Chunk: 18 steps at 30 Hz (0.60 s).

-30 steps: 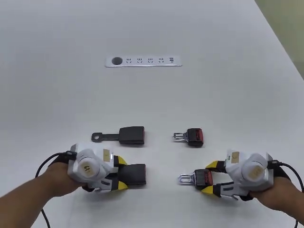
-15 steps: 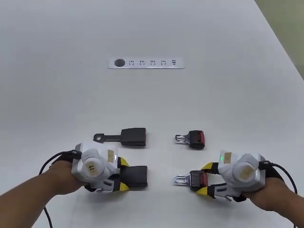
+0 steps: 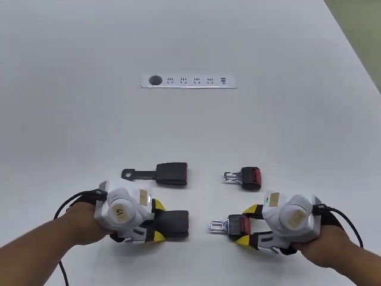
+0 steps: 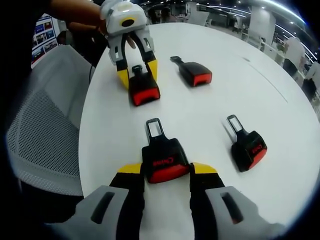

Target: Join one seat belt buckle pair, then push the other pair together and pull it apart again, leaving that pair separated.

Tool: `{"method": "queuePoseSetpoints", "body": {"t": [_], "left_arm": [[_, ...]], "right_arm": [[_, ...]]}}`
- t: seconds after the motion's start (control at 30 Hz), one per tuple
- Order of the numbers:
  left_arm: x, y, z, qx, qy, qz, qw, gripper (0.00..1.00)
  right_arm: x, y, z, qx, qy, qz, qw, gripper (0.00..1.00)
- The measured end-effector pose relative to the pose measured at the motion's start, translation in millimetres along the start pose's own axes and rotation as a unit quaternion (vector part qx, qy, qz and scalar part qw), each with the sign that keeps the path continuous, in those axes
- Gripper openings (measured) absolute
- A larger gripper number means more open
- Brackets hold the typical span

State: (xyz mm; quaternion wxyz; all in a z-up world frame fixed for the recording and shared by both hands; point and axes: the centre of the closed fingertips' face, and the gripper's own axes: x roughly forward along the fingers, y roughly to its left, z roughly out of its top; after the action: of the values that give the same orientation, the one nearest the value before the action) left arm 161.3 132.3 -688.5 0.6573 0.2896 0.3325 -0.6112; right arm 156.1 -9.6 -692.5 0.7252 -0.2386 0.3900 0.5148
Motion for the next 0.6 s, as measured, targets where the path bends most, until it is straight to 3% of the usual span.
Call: {"method": "queuePoseSetpoints", "body": {"t": [0.6], "left_arm": [[1.0,0.1,0.8,-0.005,0.003,0.0,1.0,0.33]], "right_arm": [[20.3,10.0,28.7,-0.012,-0.016,0.009,0.9998,0.33]]}}
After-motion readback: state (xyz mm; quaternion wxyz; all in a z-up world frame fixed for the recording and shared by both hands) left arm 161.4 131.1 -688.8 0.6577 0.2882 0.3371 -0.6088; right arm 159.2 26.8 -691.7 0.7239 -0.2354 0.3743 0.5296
